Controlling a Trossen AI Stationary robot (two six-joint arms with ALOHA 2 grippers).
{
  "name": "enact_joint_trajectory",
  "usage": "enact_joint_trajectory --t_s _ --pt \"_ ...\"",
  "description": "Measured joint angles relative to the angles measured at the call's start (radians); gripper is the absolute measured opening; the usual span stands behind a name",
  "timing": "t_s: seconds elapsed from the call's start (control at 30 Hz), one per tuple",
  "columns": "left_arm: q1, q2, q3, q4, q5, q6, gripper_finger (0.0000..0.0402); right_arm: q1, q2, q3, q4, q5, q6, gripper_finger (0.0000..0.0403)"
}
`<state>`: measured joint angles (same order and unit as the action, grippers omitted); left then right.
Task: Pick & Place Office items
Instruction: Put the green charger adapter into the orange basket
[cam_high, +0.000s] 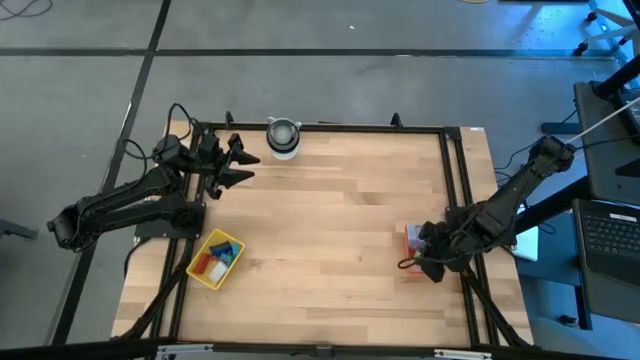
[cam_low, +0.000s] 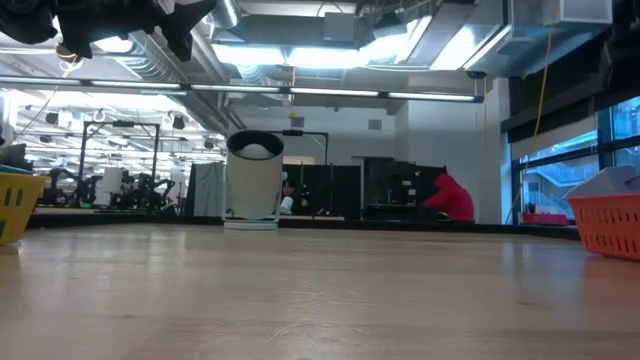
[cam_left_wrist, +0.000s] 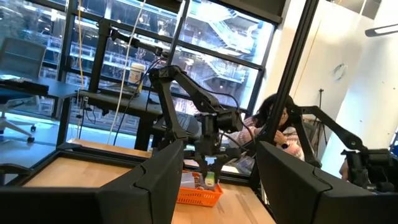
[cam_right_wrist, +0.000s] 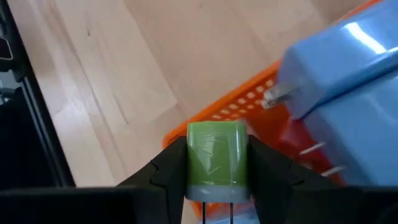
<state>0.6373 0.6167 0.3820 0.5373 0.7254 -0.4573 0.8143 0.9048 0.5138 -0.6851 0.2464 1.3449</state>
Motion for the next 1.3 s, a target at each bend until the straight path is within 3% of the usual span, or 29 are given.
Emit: enact_joint_trajectory --t_s 0.4,0.67,1.17,1.3 --pt "0.000 0.000 0.000 0.001 0.000 0.000 0.0200 0.000 0.146 -0.013 0.091 -0.052 0.002 0.0141" --pt "0.000 0.000 0.000 0.005 0.000 0.000 0.0200 -0.004 0.149 -0.005 0.098 -0.022 -0.014 0.0178" --pt "0.000 0.000 0.000 0.005 0.001 0.011 0.0200 -0.015 0.141 0.000 0.097 -0.073 0.009 0.0184" --pt "0.000 0.000 0.000 0.012 0.001 0.012 0.0200 -0.039 0.124 0.052 0.090 -0.078 -0.077 0.0185"
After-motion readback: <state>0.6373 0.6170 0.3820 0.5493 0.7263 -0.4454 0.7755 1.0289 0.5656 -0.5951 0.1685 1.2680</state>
